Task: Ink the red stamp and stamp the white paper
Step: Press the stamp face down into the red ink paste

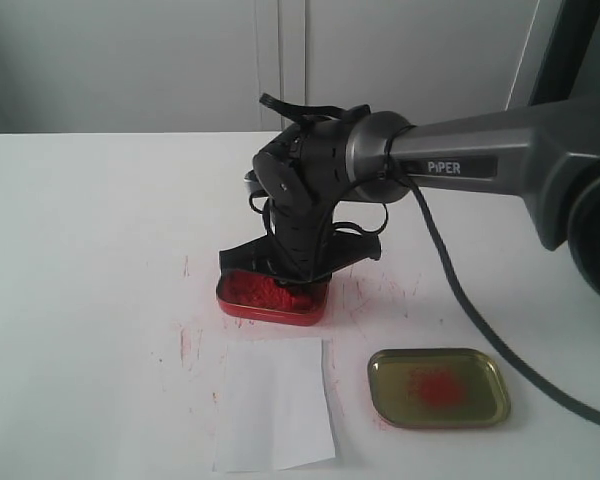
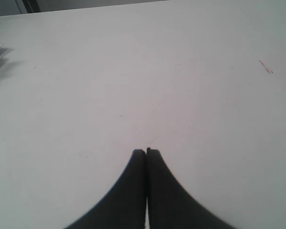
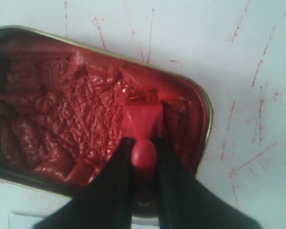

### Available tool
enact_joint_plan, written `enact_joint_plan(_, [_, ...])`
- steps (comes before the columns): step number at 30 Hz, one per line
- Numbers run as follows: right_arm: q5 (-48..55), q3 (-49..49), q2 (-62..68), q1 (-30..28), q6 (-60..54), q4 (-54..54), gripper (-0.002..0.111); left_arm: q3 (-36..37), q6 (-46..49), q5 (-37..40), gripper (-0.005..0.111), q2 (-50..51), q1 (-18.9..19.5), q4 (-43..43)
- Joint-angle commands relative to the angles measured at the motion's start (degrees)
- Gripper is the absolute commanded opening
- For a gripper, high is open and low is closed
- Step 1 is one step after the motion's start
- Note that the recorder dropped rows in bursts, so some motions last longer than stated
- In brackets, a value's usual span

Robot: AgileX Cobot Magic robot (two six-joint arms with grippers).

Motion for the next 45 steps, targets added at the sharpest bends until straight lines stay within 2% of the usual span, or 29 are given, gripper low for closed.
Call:
enact_joint_plan(1, [3.0,2.1,6.4,-0.2,-1.9,0.8,0.0,0.1,-0.2,-0.1,0.0,0.0,-0.4,-0.3])
enact_joint_plan(18, [8.0,0.1,7.0,-0.2,-8.8,1.4,0.0,0.1,-0.2,-0.1,0.0,0.0,-0.4,-0.3])
enact_joint_plan(27, [8.9,-2.8,6.3,-0.2,-8.3,1.2,0.0,0.1,-0.2,-0.1,0.0,0.0,-0.4,-0.3])
enact_joint_plan(45, [5.3,-4.7,-1.5,-0.2,-6.9,0.4,0.0,0.1,-0.2,-0.1,0.0,0.0,-0.4,-0.3])
